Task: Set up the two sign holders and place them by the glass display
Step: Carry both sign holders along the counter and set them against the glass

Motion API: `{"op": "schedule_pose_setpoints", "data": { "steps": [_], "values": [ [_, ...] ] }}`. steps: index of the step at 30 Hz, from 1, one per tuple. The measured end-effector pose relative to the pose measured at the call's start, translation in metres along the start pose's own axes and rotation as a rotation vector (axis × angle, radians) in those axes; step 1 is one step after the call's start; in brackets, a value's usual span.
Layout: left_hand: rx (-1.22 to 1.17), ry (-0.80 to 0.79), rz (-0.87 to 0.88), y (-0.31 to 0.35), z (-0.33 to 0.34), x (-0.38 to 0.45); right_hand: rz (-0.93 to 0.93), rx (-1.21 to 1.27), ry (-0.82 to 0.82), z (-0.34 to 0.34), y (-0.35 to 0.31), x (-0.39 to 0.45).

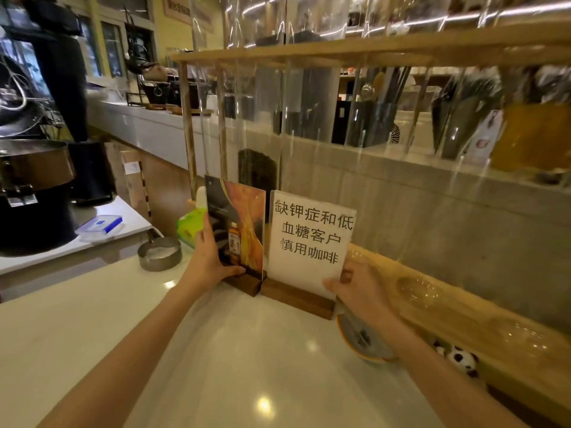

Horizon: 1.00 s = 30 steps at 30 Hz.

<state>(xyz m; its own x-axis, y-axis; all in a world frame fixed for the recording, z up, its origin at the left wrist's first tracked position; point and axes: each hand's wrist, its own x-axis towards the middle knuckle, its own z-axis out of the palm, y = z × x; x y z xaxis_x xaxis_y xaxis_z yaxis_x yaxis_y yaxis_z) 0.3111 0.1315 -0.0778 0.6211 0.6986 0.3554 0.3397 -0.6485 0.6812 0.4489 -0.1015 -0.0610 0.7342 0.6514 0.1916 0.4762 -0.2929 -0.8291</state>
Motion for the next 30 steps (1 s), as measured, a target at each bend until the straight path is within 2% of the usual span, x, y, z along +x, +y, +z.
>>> {"op": "schedule_pose_setpoints", "data": {
  "steps": [15,20,26,28,30],
  "values": [
    [0.07,-0.012,0.051,0.016,0.033,0.027,0.059,0.024,0.123,-0.003,0.005,-0.008],
    [0.026,-0.023,0.039,0.017,0.037,0.018,0.077,0.036,0.082,-0.007,0.003,-0.002],
    [0.069,-0.009,-0.03,0.02,0.04,0.008,-0.047,0.08,0.128,-0.033,-0.039,0.006],
    [0.038,0.004,-0.083,0.021,0.041,0.004,-0.147,0.083,0.162,-0.046,-0.064,0.012],
    [0.016,-0.008,-0.138,0.022,0.04,-0.001,-0.325,-0.061,0.215,-0.053,-0.088,0.022]
  ]
}}
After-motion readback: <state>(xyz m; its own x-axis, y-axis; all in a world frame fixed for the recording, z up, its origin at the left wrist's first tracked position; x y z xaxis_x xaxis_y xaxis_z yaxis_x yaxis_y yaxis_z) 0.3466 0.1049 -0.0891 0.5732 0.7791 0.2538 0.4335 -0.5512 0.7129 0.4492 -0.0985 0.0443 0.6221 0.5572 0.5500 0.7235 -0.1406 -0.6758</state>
